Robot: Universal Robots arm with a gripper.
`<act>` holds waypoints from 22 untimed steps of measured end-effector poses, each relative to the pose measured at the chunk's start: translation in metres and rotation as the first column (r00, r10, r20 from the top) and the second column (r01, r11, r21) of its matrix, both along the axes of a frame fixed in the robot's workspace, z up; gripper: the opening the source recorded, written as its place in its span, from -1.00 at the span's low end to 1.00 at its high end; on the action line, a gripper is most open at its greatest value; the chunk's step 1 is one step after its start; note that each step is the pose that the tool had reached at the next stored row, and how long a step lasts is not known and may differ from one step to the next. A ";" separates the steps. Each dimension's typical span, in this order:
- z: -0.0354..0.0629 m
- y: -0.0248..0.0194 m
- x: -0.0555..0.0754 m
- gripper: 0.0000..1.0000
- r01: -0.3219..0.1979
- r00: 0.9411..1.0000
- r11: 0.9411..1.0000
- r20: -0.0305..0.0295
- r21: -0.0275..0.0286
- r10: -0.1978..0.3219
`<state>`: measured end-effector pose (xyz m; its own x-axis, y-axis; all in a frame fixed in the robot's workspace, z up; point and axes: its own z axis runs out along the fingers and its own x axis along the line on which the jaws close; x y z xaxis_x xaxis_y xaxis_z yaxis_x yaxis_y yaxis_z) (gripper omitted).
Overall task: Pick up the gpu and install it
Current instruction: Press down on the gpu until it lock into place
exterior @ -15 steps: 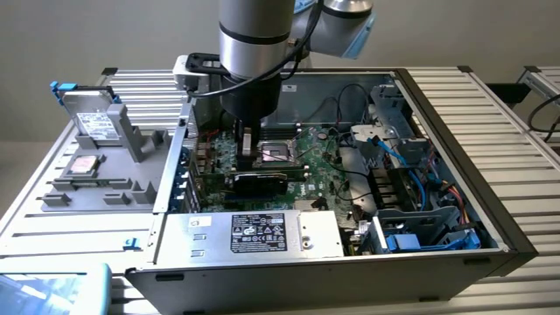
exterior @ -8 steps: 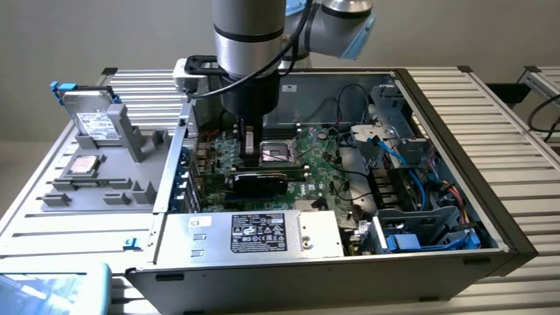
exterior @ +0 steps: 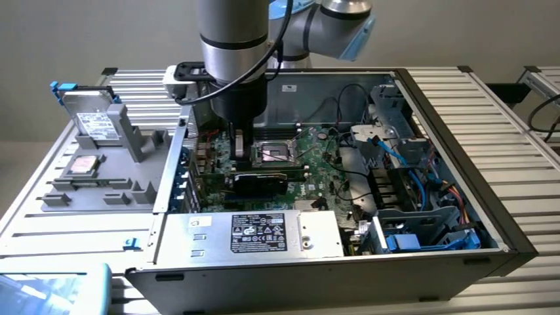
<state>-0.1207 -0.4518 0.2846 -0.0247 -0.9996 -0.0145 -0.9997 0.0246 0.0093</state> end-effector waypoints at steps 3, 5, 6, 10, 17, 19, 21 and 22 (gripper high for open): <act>-0.0030 -0.0001 -0.002 -0.76 0.000 1.000 1.000 0.002 0.000 0.000; -0.0043 0.0000 -0.005 -0.76 0.000 1.000 1.000 0.004 0.000 0.000; -0.0049 0.0000 -0.006 -0.76 0.000 1.000 1.000 0.005 0.000 0.000; -0.0079 0.0000 -0.010 -0.76 0.000 1.000 1.000 0.009 0.000 0.000; -0.0125 0.0000 -0.012 -0.76 0.000 1.000 1.000 0.013 0.000 0.000; -0.0142 0.0000 -0.013 -0.76 0.000 1.000 1.000 0.014 -0.001 0.000; -0.0158 -0.0001 -0.013 -0.76 0.000 1.000 1.000 0.015 -0.002 0.000; -0.0169 -0.0002 -0.014 -0.76 0.000 1.000 1.000 0.015 -0.002 0.000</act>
